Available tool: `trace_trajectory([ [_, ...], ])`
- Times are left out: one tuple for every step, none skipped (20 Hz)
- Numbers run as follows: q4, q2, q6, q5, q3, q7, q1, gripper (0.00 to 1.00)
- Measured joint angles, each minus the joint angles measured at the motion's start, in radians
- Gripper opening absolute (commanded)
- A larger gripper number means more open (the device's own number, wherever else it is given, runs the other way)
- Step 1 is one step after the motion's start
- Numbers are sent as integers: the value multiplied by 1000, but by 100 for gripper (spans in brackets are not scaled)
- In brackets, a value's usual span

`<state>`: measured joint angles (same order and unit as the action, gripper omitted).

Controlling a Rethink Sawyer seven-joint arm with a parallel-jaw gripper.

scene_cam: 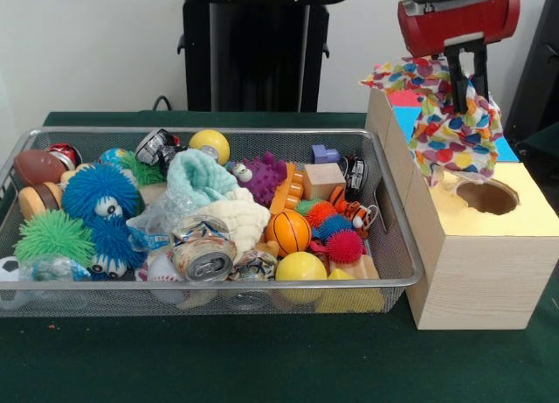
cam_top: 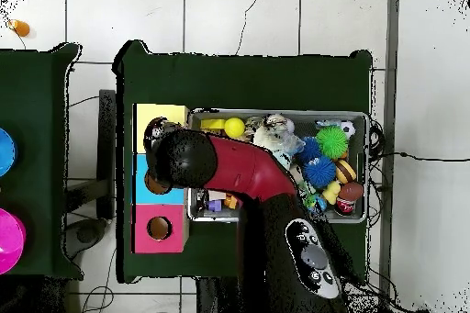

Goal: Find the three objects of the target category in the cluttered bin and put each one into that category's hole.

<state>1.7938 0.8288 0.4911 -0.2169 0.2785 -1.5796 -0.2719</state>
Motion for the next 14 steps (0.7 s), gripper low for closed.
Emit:
trace_trajectory([
  [4,-2,-5,-10,0,0,0,0],
  [8,-4,-10,-18,0,0,0,0],
  [12,-6,-15,-26,0,0,0,0],
  [16,-7,-20,-32,0,0,0,0],
  [28,-11,-31,-45,0,0,0,0],
  [34,-13,-37,-51,0,0,0,0],
  [45,-15,-46,-59,0,0,0,0],
  [54,-17,-55,-68,0,0,0,0],
  [60,-19,-62,-75,0,0,1,0],
  [63,-21,-66,-79,0,0,1,0],
  [67,-22,-70,-84,0,0,1,0],
  [69,-23,-72,-87,0,0,2,0],
  [75,-25,-77,-94,0,0,2,0],
  [78,-26,-80,-97,0,0,2,0],
])
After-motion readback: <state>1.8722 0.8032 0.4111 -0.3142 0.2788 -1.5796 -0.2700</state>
